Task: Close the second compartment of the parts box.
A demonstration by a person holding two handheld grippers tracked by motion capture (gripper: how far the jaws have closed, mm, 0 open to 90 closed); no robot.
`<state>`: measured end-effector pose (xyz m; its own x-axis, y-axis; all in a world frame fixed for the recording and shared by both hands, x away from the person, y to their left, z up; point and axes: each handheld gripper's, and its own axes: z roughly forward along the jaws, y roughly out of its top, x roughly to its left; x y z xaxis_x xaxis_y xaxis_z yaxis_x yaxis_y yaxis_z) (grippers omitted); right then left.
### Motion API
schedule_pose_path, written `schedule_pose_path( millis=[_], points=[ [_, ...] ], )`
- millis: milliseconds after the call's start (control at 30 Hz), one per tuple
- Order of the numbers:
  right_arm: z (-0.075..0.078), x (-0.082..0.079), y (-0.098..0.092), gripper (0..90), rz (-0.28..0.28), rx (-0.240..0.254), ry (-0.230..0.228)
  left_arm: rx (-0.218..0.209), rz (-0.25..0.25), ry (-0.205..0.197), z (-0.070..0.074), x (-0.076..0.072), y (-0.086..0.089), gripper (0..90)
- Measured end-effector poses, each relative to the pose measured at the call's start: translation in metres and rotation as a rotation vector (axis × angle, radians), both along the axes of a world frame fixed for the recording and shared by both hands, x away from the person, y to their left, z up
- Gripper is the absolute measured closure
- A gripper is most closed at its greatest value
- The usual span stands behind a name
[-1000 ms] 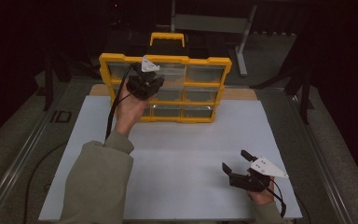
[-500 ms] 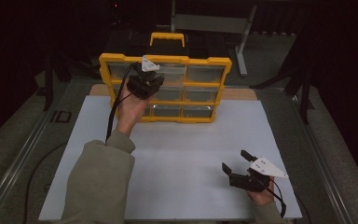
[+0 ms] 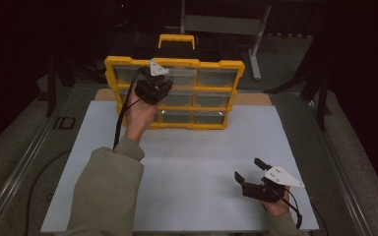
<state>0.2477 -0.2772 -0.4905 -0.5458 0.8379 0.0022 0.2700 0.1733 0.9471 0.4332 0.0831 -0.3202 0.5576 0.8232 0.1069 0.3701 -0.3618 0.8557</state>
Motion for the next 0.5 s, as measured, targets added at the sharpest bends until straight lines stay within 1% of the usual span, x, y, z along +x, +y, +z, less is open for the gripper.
schedule_pose_path(
  millis=[133,200,300,500],
  points=[
    [-0.0001,0.0,0.0004,11.0,0.0,0.0,0.002,0.002,0.004,0.001,-0.0009,0.0009,-0.0006,90.0],
    [-0.0001,-0.0001,0.0003,11.0,0.001,0.0,0.002,-0.004,0.006,0.002,-0.0015,0.0014,-0.0007,90.0],
    [-0.0001,-0.0002,0.0005,11.0,0.001,-0.001,0.002,0.005,0.008,0.0,-0.0021,0.002,-0.0007,90.0],
    [0.0001,-0.0005,0.0008,11.0,0.0,-0.001,0.003,0.003,0.013,-0.002,-0.0031,0.0027,-0.0011,90.0]
  ],
)
